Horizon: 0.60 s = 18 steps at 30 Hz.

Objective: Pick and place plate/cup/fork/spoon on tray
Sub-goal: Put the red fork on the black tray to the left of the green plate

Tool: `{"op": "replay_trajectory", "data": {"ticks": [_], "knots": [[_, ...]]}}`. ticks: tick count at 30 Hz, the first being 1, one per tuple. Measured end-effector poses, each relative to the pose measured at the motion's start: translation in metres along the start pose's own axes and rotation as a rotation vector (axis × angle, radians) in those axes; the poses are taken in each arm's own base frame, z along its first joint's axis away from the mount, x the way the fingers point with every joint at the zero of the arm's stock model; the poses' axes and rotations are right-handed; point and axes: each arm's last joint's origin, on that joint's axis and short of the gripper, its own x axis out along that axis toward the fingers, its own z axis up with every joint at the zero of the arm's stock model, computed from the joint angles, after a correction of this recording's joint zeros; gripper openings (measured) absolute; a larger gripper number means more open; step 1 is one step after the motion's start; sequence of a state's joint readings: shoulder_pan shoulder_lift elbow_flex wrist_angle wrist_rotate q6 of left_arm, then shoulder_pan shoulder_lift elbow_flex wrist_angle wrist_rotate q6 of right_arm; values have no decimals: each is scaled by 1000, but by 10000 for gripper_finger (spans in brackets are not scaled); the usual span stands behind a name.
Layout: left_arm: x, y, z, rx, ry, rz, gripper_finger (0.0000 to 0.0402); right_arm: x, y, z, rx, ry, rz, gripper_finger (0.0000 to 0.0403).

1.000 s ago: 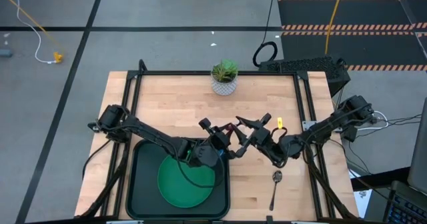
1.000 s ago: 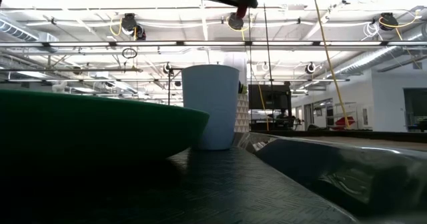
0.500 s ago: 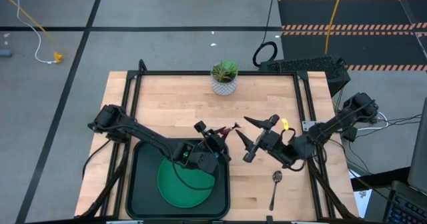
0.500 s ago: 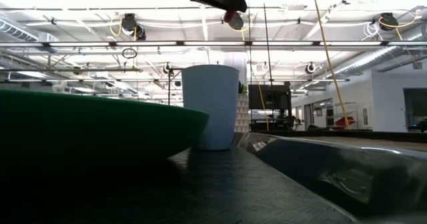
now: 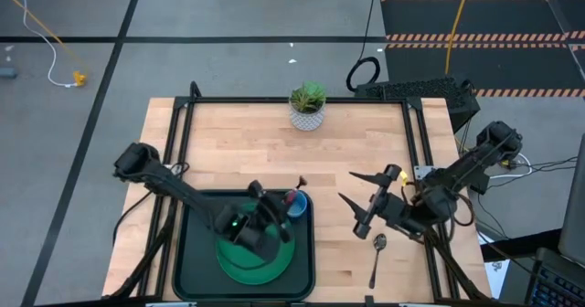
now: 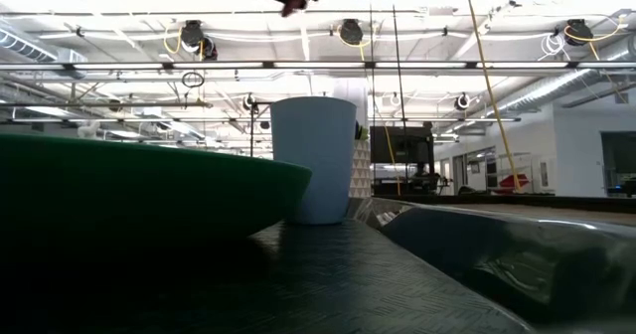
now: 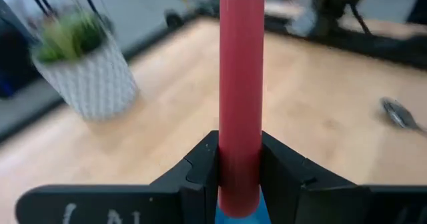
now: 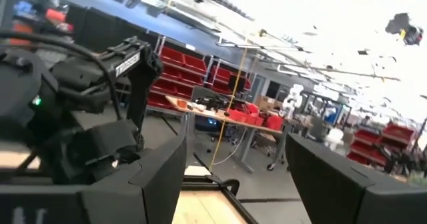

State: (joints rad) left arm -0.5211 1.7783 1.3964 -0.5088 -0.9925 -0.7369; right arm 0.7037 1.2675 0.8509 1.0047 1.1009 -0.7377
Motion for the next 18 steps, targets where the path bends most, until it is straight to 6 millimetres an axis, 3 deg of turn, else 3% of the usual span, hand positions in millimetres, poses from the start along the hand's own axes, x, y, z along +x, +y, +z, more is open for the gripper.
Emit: {"op": "replay_trajectory", "data": {"ticks": [8,18], "knots": [[-40,-4,-21,-182,195,-119,88,-16,5,4,-145,44,10,247],[-91,-4,-57,-403,455,-100,88,-27,6,5,-259,141,-41,247]]}}
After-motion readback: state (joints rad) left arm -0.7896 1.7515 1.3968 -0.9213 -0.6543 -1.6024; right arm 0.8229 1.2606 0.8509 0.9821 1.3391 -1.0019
